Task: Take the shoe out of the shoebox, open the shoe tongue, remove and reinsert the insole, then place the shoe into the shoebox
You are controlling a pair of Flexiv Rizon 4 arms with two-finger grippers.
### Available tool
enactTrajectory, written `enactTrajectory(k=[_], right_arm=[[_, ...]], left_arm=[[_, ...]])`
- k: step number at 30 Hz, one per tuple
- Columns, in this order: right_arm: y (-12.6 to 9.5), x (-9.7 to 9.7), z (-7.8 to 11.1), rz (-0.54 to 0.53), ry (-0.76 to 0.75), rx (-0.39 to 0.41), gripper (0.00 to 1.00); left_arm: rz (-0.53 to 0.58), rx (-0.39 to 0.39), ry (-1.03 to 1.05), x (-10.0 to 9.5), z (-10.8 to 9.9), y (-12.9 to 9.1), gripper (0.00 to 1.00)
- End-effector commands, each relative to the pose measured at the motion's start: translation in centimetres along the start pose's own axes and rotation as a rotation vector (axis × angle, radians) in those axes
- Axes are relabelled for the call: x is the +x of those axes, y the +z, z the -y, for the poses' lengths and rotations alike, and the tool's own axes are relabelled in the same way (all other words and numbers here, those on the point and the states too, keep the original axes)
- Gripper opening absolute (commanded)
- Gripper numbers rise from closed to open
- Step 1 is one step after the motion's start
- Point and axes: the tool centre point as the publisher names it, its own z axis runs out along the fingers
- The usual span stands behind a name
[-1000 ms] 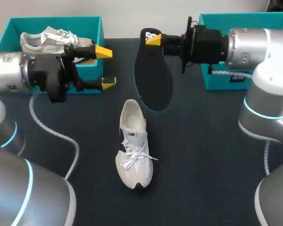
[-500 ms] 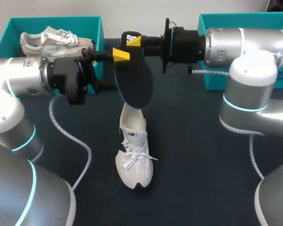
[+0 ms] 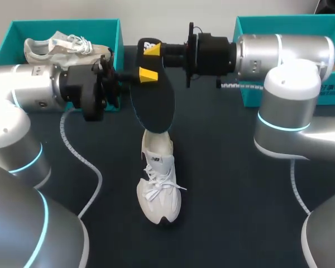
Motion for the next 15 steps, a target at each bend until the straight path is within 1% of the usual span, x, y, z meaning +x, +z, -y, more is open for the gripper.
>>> enactTrajectory(k=[1, 2, 4, 6, 7, 11, 14, 15], right_arm=[[0.07, -0.08, 0.17, 0.004, 0.003, -0.008, 0.0], [0.03, -0.09, 0.17, 0.004, 0.004, -0.009, 0.0], [-0.05, -0.11, 0.17, 0.006, 0.007, -0.009, 0.0], [-0.11, -0.14, 0.15, 0.008, 0.009, -0.01, 0.0], [-0.11, -0.13, 0.15, 0.008, 0.01, -0.01, 0.0], [-0.08, -0.09, 0.12, 0.006, 0.012, -0.008, 0.0], [-0.1, -0.07, 0.09, 0.003, 0.003, -0.026, 0.0], [-0.3, -0.07, 0.1, 0.004, -0.017, -0.045, 0.0]], left_arm=[[-0.007, 0.008, 0.006, -0.04, 0.19, -0.37, 0.06], [-0.007, 0.009, 0.008, -0.08, 0.22, -0.45, 0.1], [-0.006, 0.011, 0.011, -0.14, 0.23, -0.58, 0.13], [-0.004, 0.009, 0.01, -0.15, 0.14, -0.67, 0.08], [-0.004, 0.008, 0.01, -0.17, 0.09, -0.7, 0.0], [-0.004, 0.008, 0.006, -0.18, 0.01, -0.86, 0.0], [-0.004, 0.014, 0.001, -0.21, 0.01, -1.01, 0.0], [-0.003, 0.016, 0.001, -0.28, 0.03, -1.09, 0.0]])
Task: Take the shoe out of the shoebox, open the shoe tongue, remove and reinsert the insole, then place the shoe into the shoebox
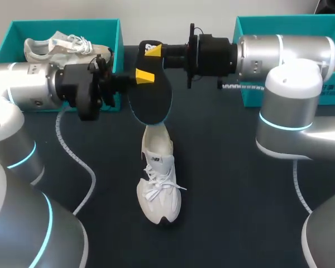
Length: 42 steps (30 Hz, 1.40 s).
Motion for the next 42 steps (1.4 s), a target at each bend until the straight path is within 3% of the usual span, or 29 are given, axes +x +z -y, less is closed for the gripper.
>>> enactTrajectory(k=[1, 2, 3, 10, 15, 24, 30, 42], right_arm=[[-0.2, 0.1, 0.2, 0.002, -0.031, -0.038, 0.0], [-0.4, 0.2, 0.2, 0.017, -0.05, -0.039, 0.73], [-0.6, 0.3, 0.2, 0.033, -0.072, -0.043, 1.0], [-3.4, 1.2, 1.8, 0.116, -0.275, -0.075, 1.0], [-5.6, 1.2, 3.3, 0.142, -0.36, -0.053, 1.0], [-9.7, 0.8, 5.0, 0.167, -0.429, -0.009, 1.0], [-12.0, 0.5, 5.7, 0.169, -0.436, 0.016, 1.0], [-12.7, 0.8, 5.6, 0.168, -0.458, 0.041, 1.0]], left_arm=[[0.004, 0.008, -0.001, -0.1, 0.0, -0.3, 0.0], [0.006, 0.01, -0.005, -0.2, 0.1, -0.4, 0.0], [0.009, 0.01, -0.009, -0.3, 0.1, -0.5, 0.0], [0.004, 0.015, -0.025, -0.5, 0.0, -1.4, 0.0], [0.012, 0.008, -0.045, -1.0, -0.1, -2.1, 0.0], [-0.003, 0.044, -0.041, -2.7, 0.7, -3.8, 0.0], [-0.016, 0.049, -0.038, -2.8, 0.5, -4.2, 0.0], [-0.031, 0.033, -0.03, -2.7, 0.4, -4.2, 0.0]])
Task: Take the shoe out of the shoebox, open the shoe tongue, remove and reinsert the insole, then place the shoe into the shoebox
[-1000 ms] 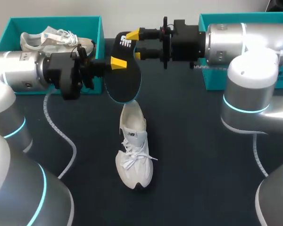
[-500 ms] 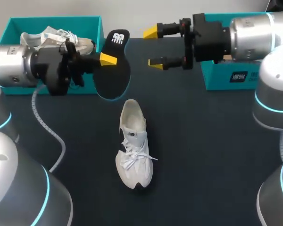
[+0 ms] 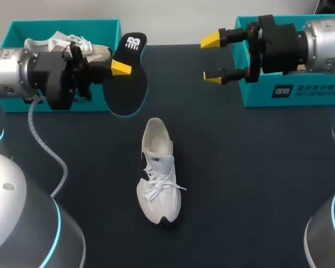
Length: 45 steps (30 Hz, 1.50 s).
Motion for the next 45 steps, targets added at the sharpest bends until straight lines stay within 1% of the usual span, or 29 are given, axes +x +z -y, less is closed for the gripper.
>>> enactTrajectory(k=[1, 5, 6, 7, 8, 9, 10, 11, 12, 13, 14, 16, 17, 18, 20, 22, 23, 25, 29, 31, 32, 45], right_arm=[[-0.1, 0.1, 0.1, 0.003, 0.002, -0.001, 1.0], [-0.1, 0.1, 0.1, 0.003, 0.002, -0.001, 1.0], [-0.1, 0.1, 0.1, 0.003, 0.002, -0.001, 1.0], [-0.1, 0.1, 0.1, 0.003, 0.002, -0.001, 1.0], [-0.1, 0.1, 0.1, 0.003, 0.002, -0.001, 1.0], [-0.1, 0.1, 0.1, 0.003, 0.002, -0.001, 1.0], [-0.1, 0.1, 0.1, 0.003, 0.002, -0.001, 1.0], [-0.1, 0.1, 0.1, 0.003, 0.002, -0.001, 1.0], [-0.1, 0.1, 0.1, 0.003, 0.002, -0.001, 1.0], [-0.1, 0.1, 0.1, 0.003, 0.002, -0.001, 1.0], [-0.1, 0.1, 0.1, 0.003, 0.002, -0.001, 1.0], [-0.1, 0.1, 0.1, 0.003, 0.002, -0.001, 1.0], [-0.1, 0.1, 0.1, 0.003, 0.002, -0.001, 1.0], [-0.1, 0.1, 0.1, 0.003, 0.002, -0.001, 1.0], [-0.1, 0.1, 0.1, 0.003, 0.002, -0.001, 1.0], [-0.1, 0.1, 0.1, 0.003, 0.002, -0.001, 1.0], [-0.1, 0.1, 0.1, 0.003, 0.002, -0.001, 1.0], [-0.1, 0.1, 0.1, 0.003, 0.002, -0.001, 1.0], [-0.1, 0.1, 0.1, 0.003, 0.002, -0.001, 1.0], [-0.1, 0.1, 0.1, 0.003, 0.002, -0.001, 1.0], [-0.1, 0.1, 0.1, 0.003, 0.002, -0.001, 1.0], [-0.1, 0.1, 0.1, 0.003, 0.002, -0.001, 1.0]], left_arm=[[-0.002, -0.004, 0.001, 0.0, 0.2, 0.0, 0.0], [-0.002, -0.004, 0.001, 0.0, 0.2, 0.0, 0.0], [-0.039, 0.0, -0.078, 0.0, 0.4, -0.1, 0.0], [-0.039, -0.028, -0.224, -0.2, 0.8, -0.1, 0.0], [-0.037, -0.026, -0.366, -0.6, 1.3, -0.1, 0.0], [-0.094, -0.044, -0.451, -0.8, 1.5, -0.1, 0.0], [-0.105, -0.04, -0.473, -0.8, 1.6, -0.1, 0.0], [-0.125, -0.056, -0.635, -1.0, 2.0, -0.1, 0.0], [-0.15, -0.068, -0.721, -1.1, 2.1, -0.1, 0.0], [-0.14, -0.066, -0.764, -1.2, 2.2, -0.2, 0.0], [-0.141, -0.084, -0.901, -1.4, 2.2, -0.2, 0.0], [-0.156, -0.087, -1.061, -1.3, 2.3, -0.3, 0.0], [-0.158, -0.093, -1.181, -1.3, 2.3, -0.3, 0.0], [-0.122, -0.1, -1.263, -1.2, 2.2, -0.3, 0.0], [-0.109, -0.104, -1.429, -1.1, 2.1, -0.4, 0.0], [-0.056, -0.111, -1.631, -1.0, 2.0, -0.3, 0.0], [-0.038, -0.098, -1.717, -1.0, 2.0, -0.3, 0.0], [-0.002, -0.101, -1.87, -1.0, 1.8, -0.2, 0.0], [0.1, -0.083, -2.257, -0.8, 1.5, -0.2, 0.0], [0.129, -0.114, -2.318, -0.4, 1.3, -0.2, 0.0], [0.123, -0.128, -2.305, -0.2, 1.3, -0.2, 0.0], [0.123, -0.128, -2.305, -0.2, 1.3, -0.2, 0.0]])
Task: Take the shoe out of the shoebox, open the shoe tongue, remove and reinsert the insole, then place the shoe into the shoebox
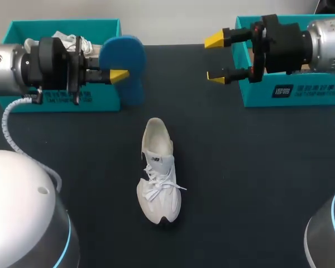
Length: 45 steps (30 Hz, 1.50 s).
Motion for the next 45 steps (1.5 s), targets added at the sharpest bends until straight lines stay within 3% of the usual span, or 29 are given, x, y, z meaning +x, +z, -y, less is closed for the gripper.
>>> enactTrajectory(k=[1, 6, 8, 9, 14, 20, 31, 40, 45], right_arm=[[0.2, 0.0, 0.0, 0.002, 0.002, -0.001, 1.0], [0.2, 0.0, 0.0, 0.002, 0.002, -0.001, 1.0], [0.2, 0.0, 0.0, 0.002, 0.002, -0.001, 1.0], [0.2, 0.0, 0.0, 0.002, 0.002, -0.001, 1.0], [0.2, 0.0, 0.0, 0.002, 0.002, -0.001, 1.0], [0.2, 0.0, 0.0, 0.002, 0.002, -0.001, 1.0], [0.2, 0.0, 0.0, 0.002, 0.002, -0.001, 1.0], [0.2, 0.0, 0.0, 0.002, 0.002, -0.001, 1.0], [0.2, 0.0, 0.0, 0.002, 0.002, -0.001, 1.0]], left_arm=[[0.085, 0.008, -1.07, 0.1, 0.1, 0.1, 0.0], [0.085, 0.008, -1.07, 0.1, 0.1, 0.1, 0.0], [0.071, -0.044, -1.206, 0.1, -0.1, 0.2, 0.0], [0.053, -0.018, -1.208, 0.1, -0.1, 0.1, 0.0], [-0.01, -0.044, -1.472, -0.2, 0.1, 0.3, 0.0], [-0.052, -0.154, -1.767, -0.6, -0.4, 0.7, 0.0], [-0.129, -0.086, -1.921, -0.2, -1.2, 0.9, 0.0], [-0.193, 0.077, -2.152, -0.1, -2.6, 1.4, 0.0], [-0.202, 0.149, -2.178, 0.1, -2.9, 1.7, 0.0]])
